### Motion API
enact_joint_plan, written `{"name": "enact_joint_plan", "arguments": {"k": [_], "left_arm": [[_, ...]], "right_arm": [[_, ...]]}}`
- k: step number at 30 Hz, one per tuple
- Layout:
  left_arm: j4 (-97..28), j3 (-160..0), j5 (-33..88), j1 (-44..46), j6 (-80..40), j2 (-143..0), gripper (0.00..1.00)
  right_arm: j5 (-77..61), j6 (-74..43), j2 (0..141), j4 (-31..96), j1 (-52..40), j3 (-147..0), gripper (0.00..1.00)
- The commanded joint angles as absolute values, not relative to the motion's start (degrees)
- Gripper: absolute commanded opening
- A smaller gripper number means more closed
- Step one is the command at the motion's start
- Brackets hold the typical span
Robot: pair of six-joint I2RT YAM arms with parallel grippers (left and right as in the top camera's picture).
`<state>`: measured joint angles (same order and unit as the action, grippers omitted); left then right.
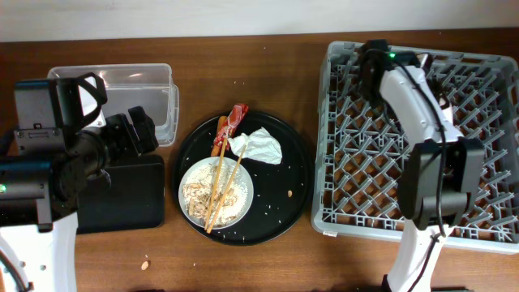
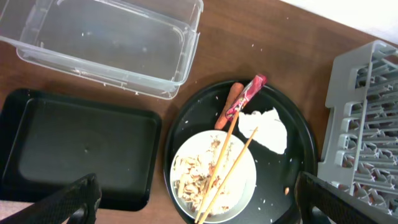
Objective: Sort waste into correct bins and load items into the dishwasher rack
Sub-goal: 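Grasp the wooden chopsticks with the right gripper and drop them in the rack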
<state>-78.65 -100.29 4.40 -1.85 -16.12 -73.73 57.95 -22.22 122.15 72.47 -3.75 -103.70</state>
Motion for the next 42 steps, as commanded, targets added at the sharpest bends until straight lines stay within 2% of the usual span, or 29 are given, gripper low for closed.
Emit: {"name": "enact_joint_plan", "arguments": {"k": [1, 5, 8, 11, 13, 16, 20, 21, 23, 24, 25, 26, 27, 31, 35, 39, 40, 41, 42], "left_arm": [[-78.5, -100.4, 4.0, -2.1, -16.7, -73.8, 0.99], [-78.5, -100.4, 4.0, -2.1, -16.7, -73.8, 0.99], [-78.5, -100.4, 4.0, -2.1, -16.7, -73.8, 0.99], [-78.6, -100.4, 4.0, -2.1, -16.7, -73.8, 0.99], [-78.5, -100.4, 5.1, -2.0, -16.7, -73.8, 0.99], [-78.4, -100.4, 5.1, -2.0, -16.7, -73.8, 0.99], [-78.1, -100.4, 5.1, -2.0, -16.7, -73.9, 0.99], [-78.4, -100.4, 5.1, -2.0, -16.7, -73.9, 0.99], [-78.5, -100.4, 5.1, -2.0, -16.7, -73.9, 0.99], [-78.5, -100.4, 5.1, -2.0, -16.7, -73.9, 0.99], [-78.5, -100.4, 5.1, -2.0, -16.7, -73.9, 0.99], [-78.5, -100.4, 5.1, -2.0, -16.7, -73.9, 0.99], [-78.5, -100.4, 5.1, -2.0, -16.7, -74.0, 0.99], [-78.5, -100.4, 5.1, -2.0, -16.7, -74.0, 0.99], [-78.6, -100.4, 5.1, -2.0, -16.7, -74.0, 0.99], [-78.6, -100.4, 5.1, -2.0, -16.7, -74.0, 0.99], [-78.6, -100.4, 5.1, -2.0, -16.7, -74.0, 0.99], [-78.6, -100.4, 5.1, -2.0, -16.7, -74.0, 0.99], [-78.7, -100.4, 5.1, -2.0, -16.7, -74.0, 0.99]], "right_arm": [[49.4, -26.7, 120.8, 78.9, -6.6, -106.7, 0.70], [31.1, -23.7, 112.4, 87.1, -10.2, -116.9, 0.75], [-0.4, -14.8, 99.0, 87.0, -13.6, -121.1, 0.75], [0.3, -10.9, 87.7, 87.7, -17.3, -121.1, 0.75], [10.0, -10.3, 76.5, 90.2, -22.1, -120.8, 0.77], [11.2, -10.3, 65.5, 93.0, -22.9, -116.2, 0.79], [11.2, -13.2, 48.0, 89.0, -22.9, -92.9, 0.82], [10.6, -14.3, 44.3, 85.8, -22.9, -86.8, 0.85], [9.7, -14.2, 42.6, 81.7, -22.9, -84.2, 0.93], [9.6, -14.2, 42.8, 80.2, -22.9, -84.2, 0.99], [7.5, -14.2, 43.4, 77.6, -22.9, -84.2, 0.96], [1.3, -14.2, 45.6, 74.0, -22.9, -84.1, 0.83], [-2.7, -15.1, 48.2, 71.9, -22.9, -84.0, 0.79], [-13.4, -23.2, 73.1, 65.3, -25.4, -83.8, 0.71], [-15.2, -36.0, 97.2, 53.6, -35.4, -83.8, 0.69], [-19.3, -38.7, 109.1, 42.1, -39.1, -83.8, 0.45], [-19.1, -41.5, 110.5, 41.3, -39.7, -83.8, 0.45], [-18.5, -43.8, 111.8, 40.3, -40.2, -83.8, 0.38], [-17.6, -45.4, 113.2, 39.3, -40.5, -83.8, 0.37]]}}
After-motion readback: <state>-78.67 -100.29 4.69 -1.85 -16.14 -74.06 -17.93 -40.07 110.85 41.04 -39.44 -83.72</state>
